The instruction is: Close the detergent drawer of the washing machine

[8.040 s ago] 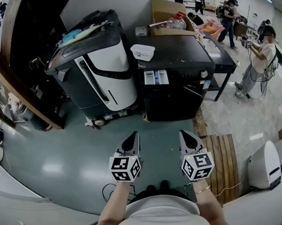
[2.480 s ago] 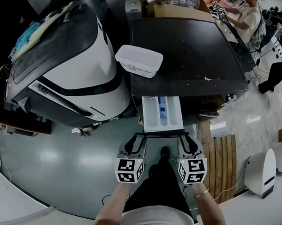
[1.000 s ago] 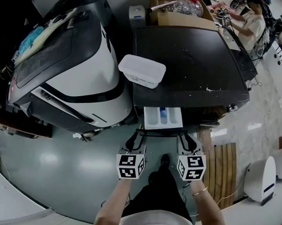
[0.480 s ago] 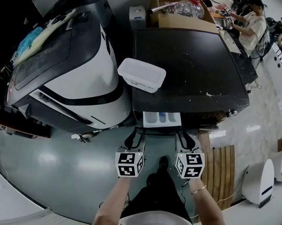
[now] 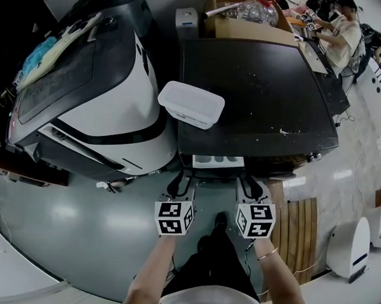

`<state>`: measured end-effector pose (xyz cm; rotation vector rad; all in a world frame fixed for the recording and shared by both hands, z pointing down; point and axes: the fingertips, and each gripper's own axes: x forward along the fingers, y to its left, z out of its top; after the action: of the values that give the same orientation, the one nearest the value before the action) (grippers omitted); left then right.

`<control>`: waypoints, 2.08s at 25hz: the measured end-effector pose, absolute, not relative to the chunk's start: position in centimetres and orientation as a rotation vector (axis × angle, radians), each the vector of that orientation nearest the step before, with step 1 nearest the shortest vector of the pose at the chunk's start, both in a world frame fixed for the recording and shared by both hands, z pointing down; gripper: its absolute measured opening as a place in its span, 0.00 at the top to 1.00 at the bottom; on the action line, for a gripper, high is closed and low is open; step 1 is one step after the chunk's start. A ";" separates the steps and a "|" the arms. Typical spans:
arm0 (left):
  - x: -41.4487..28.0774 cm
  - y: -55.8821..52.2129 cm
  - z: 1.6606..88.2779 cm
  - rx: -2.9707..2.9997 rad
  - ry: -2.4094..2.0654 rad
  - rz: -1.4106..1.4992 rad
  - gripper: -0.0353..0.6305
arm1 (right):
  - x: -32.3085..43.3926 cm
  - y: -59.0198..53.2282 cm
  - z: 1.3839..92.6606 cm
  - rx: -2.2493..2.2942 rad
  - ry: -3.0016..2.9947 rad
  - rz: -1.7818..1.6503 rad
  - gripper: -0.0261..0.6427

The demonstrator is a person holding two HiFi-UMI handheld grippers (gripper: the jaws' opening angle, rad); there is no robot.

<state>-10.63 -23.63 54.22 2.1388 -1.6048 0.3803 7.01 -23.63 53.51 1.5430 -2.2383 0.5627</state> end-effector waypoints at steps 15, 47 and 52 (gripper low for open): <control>-10.9 -26.1 54.2 2.124 -1.626 0.375 0.74 | 6.8 -26.2 53.5 1.556 -2.248 0.558 0.82; -10.9 -25.8 52.6 2.124 -1.636 0.371 0.78 | 6.4 -26.4 50.8 1.571 -2.290 0.520 0.82; -10.6 -24.6 50.7 2.164 -1.654 0.355 0.83 | 5.9 -25.0 49.0 1.571 -2.342 0.502 0.82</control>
<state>-10.62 -24.58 50.69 2.1644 -1.6536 0.3551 5.86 -25.00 49.00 1.5712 -2.3420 0.5019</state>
